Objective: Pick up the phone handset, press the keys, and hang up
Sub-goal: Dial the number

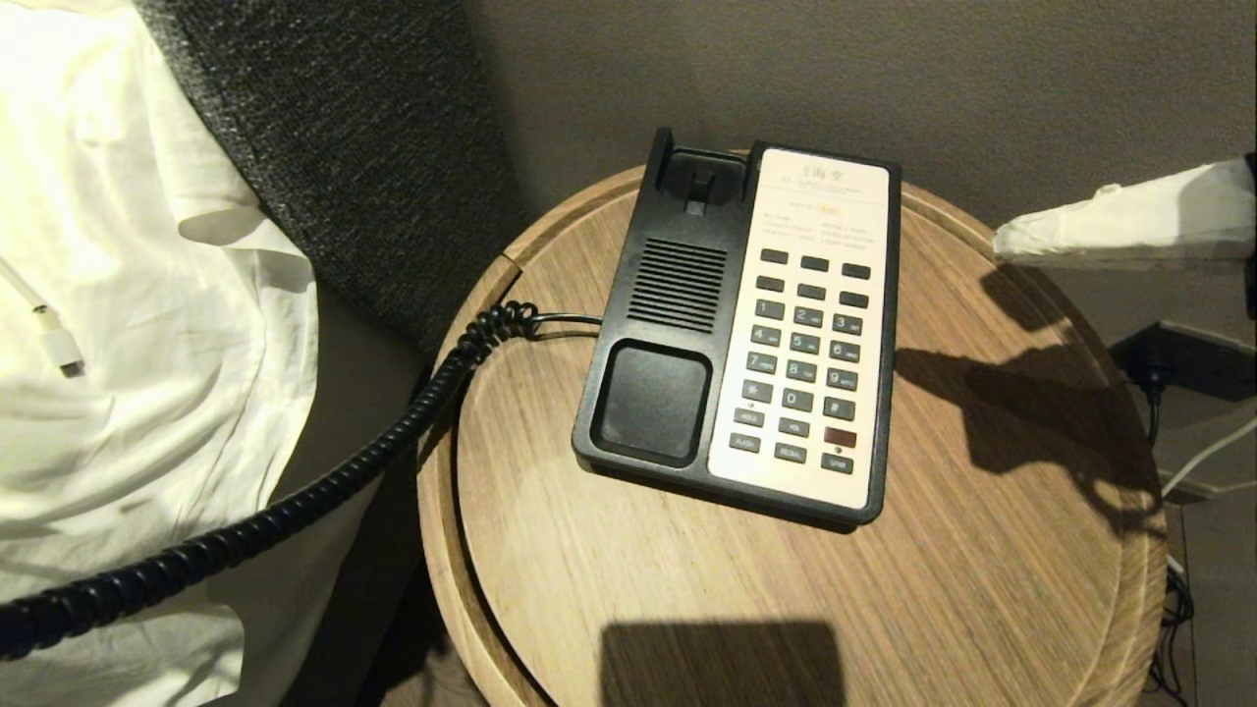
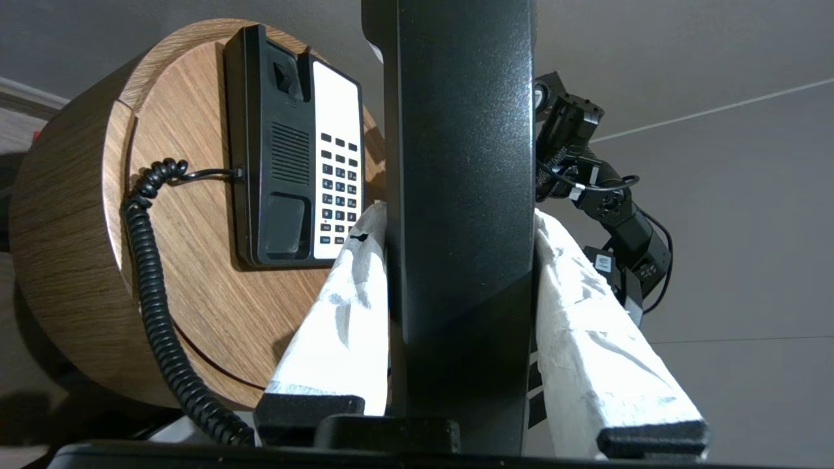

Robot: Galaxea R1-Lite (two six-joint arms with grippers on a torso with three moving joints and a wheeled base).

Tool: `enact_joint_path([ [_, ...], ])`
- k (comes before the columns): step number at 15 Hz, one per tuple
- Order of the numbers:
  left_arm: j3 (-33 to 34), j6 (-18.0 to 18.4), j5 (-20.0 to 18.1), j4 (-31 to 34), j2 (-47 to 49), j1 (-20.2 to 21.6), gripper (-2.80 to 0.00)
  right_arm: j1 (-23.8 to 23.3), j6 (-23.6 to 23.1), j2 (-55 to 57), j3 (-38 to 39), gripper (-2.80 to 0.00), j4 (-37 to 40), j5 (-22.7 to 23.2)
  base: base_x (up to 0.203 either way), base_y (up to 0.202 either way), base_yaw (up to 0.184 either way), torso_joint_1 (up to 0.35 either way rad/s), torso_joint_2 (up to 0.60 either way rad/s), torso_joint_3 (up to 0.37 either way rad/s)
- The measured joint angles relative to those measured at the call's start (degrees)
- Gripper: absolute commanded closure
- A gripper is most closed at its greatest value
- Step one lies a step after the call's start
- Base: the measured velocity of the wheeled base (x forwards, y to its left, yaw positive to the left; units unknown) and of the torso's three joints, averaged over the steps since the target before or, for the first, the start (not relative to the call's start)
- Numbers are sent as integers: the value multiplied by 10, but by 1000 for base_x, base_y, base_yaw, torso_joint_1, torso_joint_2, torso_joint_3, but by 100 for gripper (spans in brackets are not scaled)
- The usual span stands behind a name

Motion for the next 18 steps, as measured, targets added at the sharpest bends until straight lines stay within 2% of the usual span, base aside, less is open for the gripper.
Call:
enact_joint_path([
  [4,5,0,0,0,-1,0,0,32,-2,21,-4,0,-7,-44,0,0,0,0,0,0],
  [18,12,0,0,0,-8,0,0,76,2,64,-6,0,7,-71,0,0,0,0,0,0],
])
